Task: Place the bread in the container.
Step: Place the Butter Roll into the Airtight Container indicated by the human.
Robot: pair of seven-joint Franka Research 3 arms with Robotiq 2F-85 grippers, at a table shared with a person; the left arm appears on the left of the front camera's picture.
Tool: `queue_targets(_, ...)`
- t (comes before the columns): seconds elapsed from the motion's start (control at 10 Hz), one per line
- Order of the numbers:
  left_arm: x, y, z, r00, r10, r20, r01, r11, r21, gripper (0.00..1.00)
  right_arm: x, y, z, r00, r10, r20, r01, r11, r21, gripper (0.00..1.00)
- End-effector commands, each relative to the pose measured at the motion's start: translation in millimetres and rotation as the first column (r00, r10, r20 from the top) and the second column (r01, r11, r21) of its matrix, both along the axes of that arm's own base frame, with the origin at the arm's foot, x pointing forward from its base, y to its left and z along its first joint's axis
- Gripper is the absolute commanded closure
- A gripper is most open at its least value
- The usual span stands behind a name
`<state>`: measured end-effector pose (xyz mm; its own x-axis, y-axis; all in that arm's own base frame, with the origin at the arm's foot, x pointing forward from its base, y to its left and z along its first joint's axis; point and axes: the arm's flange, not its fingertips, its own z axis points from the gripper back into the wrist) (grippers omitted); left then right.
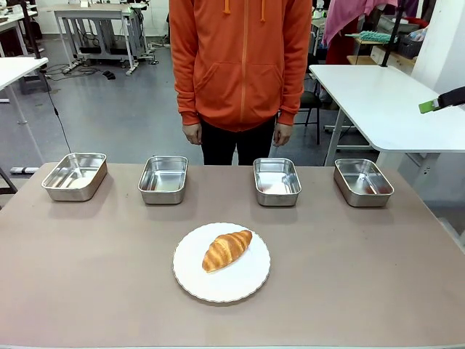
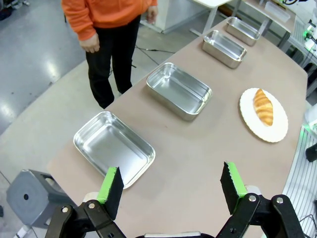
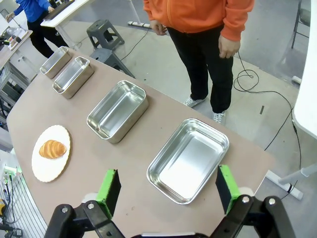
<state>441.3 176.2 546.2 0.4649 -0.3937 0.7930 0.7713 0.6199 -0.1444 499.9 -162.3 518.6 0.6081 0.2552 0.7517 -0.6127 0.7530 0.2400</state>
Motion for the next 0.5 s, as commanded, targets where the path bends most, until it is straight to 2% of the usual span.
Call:
queue_targets(0.0,-1.2,0.2,2.2,1.0,-0.01,0.007,0.01,1.0,-0.005,0.0,0.4,1.3,1.4,1.0,0.0,0.006,0.0,1.0,-0.001,0.0)
queue_targets(0.4,-1.2,0.2,2.2,1.0,-0.01,0.007,0.01,1.0,-0.005,0.0,0.4,1.3,1.4,1.0,0.0,0.006,0.0,1.0,-0.001,0.0)
